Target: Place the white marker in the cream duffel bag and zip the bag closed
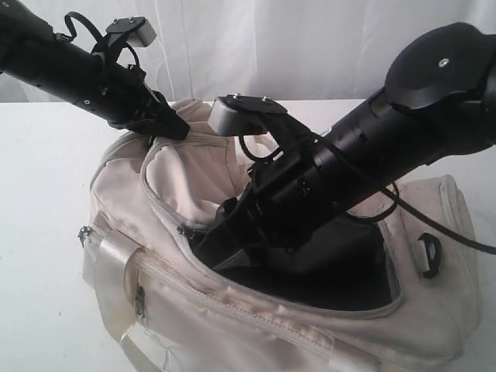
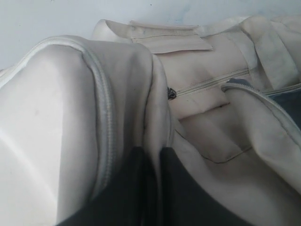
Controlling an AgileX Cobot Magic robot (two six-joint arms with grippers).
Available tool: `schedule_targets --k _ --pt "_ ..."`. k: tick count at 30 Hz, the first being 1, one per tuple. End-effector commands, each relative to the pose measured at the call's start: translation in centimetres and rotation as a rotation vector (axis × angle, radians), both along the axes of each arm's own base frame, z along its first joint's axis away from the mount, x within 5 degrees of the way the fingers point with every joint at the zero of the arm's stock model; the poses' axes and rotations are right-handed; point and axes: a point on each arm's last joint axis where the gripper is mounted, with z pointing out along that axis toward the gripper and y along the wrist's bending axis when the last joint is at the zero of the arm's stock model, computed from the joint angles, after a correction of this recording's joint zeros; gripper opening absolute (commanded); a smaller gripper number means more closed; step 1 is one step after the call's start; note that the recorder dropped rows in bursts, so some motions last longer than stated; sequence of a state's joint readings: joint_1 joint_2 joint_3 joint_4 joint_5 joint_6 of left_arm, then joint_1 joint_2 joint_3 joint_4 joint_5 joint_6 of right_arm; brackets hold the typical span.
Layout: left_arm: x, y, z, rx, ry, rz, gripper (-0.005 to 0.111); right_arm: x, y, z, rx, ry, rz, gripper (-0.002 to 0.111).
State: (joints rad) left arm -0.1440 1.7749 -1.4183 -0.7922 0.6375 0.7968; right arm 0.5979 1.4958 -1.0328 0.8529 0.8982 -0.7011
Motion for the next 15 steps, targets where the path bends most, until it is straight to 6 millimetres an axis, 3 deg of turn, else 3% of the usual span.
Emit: schedule_targets --k 1,15 --pt "0.1 0.1 0.4 -0.009 -0.022 0.014 0.000 -1.0 -0.8 -0.1 -0.023 0.070 -0.068 0.046" --pt "0.1 0.1 0.5 -0.011 -0.021 0.013 0.000 0.3 0.5 -2.1 0.102 0.076 -0.131 0.044"
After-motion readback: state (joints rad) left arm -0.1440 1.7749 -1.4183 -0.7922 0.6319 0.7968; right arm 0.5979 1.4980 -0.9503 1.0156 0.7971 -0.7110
